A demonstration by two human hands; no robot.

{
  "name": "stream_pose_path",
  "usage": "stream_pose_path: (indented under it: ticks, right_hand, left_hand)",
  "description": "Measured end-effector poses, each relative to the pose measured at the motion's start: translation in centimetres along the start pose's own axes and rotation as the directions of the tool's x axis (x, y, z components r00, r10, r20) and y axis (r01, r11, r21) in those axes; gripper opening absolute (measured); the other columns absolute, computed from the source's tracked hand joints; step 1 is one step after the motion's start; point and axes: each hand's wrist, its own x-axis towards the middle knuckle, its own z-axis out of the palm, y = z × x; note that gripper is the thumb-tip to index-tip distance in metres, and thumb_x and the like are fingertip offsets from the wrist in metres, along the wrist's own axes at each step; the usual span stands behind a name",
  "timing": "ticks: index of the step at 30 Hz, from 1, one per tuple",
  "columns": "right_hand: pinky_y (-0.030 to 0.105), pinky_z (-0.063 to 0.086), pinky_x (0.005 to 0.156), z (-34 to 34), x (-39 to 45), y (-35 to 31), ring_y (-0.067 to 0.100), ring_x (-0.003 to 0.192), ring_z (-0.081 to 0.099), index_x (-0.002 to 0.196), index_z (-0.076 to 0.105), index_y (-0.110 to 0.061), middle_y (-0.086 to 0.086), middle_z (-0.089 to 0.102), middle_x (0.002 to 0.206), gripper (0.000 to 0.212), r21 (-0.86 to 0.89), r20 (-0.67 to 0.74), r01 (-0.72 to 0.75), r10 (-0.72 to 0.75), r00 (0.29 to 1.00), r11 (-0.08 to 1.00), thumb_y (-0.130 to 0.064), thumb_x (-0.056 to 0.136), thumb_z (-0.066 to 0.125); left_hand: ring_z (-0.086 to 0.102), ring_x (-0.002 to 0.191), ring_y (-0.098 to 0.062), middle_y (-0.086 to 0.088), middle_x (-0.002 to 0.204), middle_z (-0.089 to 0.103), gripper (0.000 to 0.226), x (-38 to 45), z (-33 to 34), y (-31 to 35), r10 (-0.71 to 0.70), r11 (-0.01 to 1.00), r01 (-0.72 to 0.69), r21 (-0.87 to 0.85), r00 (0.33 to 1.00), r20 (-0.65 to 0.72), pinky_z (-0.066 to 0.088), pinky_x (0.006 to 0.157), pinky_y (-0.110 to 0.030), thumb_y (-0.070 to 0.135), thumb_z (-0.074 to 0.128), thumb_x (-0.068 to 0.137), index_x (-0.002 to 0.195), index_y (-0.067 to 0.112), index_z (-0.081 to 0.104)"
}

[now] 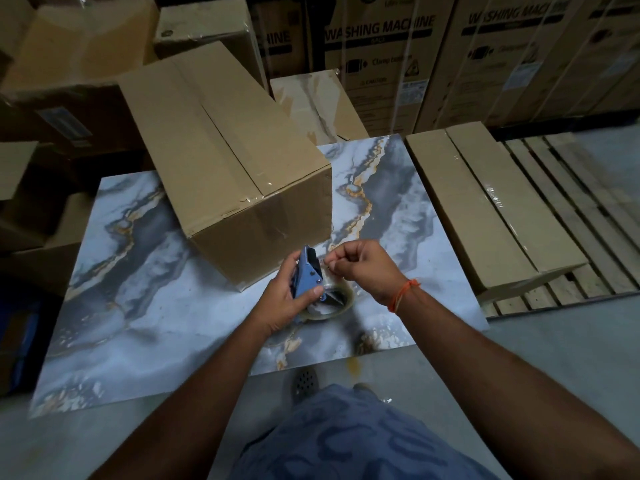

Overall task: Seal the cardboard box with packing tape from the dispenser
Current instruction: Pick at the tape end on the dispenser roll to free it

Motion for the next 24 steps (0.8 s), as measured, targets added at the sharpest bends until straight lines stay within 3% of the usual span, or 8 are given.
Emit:
stream_pose_path:
  ticks: [5,9,11,14,18,21,24]
  right_hand:
    - [0.025,0.043,0.057,0.1,0.1,0.2,0.018,0.055,0.055,0.093,0.071,0.003,0.013,0.063,0.063,0.009,0.234,-0.065,-0.095,0.113,0.991,0.967,0.006,0.090,0.063]
    - [0.022,0.042,0.054,-0.4,0.1,0.0,0.014,0.053,0.056,0.085,0.072,-0.001,0.014,0.063,0.065,0.009,0.130,-0.038,-0.083,0.089,0.995,0.988,0.005,0.088,0.066]
    - [0.021,0.047,0.056,-0.7,0.2,0.0,0.013,0.055,0.059,0.084,0.073,-0.001,0.012,0.066,0.067,0.011,0.045,-0.008,-0.078,0.078,0.997,0.996,0.007,0.088,0.066]
    - [0.022,0.050,0.058,-0.9,0.4,0.0,0.014,0.056,0.060,0.092,0.070,0.013,0.010,0.066,0.067,0.008,-0.038,-0.007,-0.087,0.086,0.996,0.996,0.012,0.087,0.063]
    - [0.017,0.047,0.053,-0.8,0.6,-0.3,0.010,0.051,0.058,0.094,0.067,0.016,0.011,0.063,0.066,0.010,-0.030,-0.036,-0.083,0.082,0.996,0.996,0.014,0.088,0.059]
    - [0.021,0.047,0.056,-0.5,1.3,-0.9,0.011,0.052,0.057,0.087,0.070,0.003,0.010,0.062,0.065,0.017,0.093,-0.067,-0.103,0.110,0.992,0.990,0.013,0.090,0.057]
    - [0.023,0.050,0.056,-0.2,2.6,-2.2,0.012,0.050,0.056,0.081,0.068,-0.003,0.011,0.061,0.066,0.024,0.236,-0.047,-0.105,0.120,0.992,0.966,0.014,0.090,0.054]
  left_hand:
    - [0.073,0.092,-0.022,-0.010,0.110,0.071,0.069,0.4,0.2,0.5,0.115,0.993,-0.111,0.034,0.981,-0.153,0.061,0.081,-0.038,0.043,0.072,0.086,0.140,0.030,0.032]
    - [0.072,0.100,-0.021,-0.002,0.119,0.067,0.058,0.6,-0.9,0.3,0.160,0.978,-0.143,0.153,0.982,-0.101,0.062,0.082,-0.050,0.039,0.077,0.086,0.135,0.037,0.045]
    - [0.071,0.100,-0.018,0.004,0.121,0.065,0.057,0.5,-1.4,0.1,0.173,0.960,-0.153,0.236,0.983,-0.064,0.062,0.080,-0.047,0.039,0.079,0.086,0.133,0.042,0.047]
    - [0.068,0.102,-0.009,0.011,0.122,0.064,0.058,0.3,-1.9,-0.5,0.198,0.935,-0.180,0.307,0.980,-0.026,0.059,0.082,-0.036,0.040,0.080,0.086,0.134,0.046,0.048]
    - [0.060,0.107,0.007,0.018,0.126,0.061,0.062,0.8,-1.8,-0.1,0.201,0.916,-0.195,0.350,0.979,0.018,0.052,0.085,-0.021,0.041,0.078,0.087,0.140,0.049,0.047]
    - [0.062,0.113,0.002,0.020,0.131,0.061,0.064,1.0,-1.1,0.3,0.211,0.910,-0.214,0.355,0.976,0.049,0.056,0.094,-0.034,0.041,0.079,0.087,0.142,0.046,0.047]
    - [0.072,0.106,-0.016,0.007,0.122,0.069,0.065,0.8,0.6,0.9,0.183,0.965,-0.166,0.203,0.981,-0.066,0.059,0.089,-0.050,0.041,0.076,0.086,0.142,0.043,0.044]
